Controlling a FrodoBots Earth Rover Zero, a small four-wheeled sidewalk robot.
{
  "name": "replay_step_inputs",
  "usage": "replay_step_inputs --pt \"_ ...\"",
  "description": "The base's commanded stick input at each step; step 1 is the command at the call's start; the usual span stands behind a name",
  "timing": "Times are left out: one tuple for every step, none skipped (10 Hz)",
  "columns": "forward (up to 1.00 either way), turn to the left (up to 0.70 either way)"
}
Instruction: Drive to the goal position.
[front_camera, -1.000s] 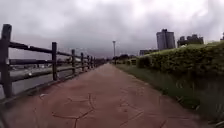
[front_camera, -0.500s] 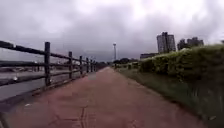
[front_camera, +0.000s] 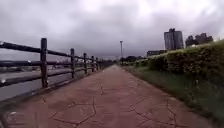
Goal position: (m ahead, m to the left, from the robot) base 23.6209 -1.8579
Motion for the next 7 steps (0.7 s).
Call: replay_step_inputs --pt "1.00 0.00" --pt "1.00 0.00" --pt "1.00 0.00" --pt "1.00 0.00" --pt "1.00 0.00" --pt "1.00 0.00" --pt "1.00 -0.30"
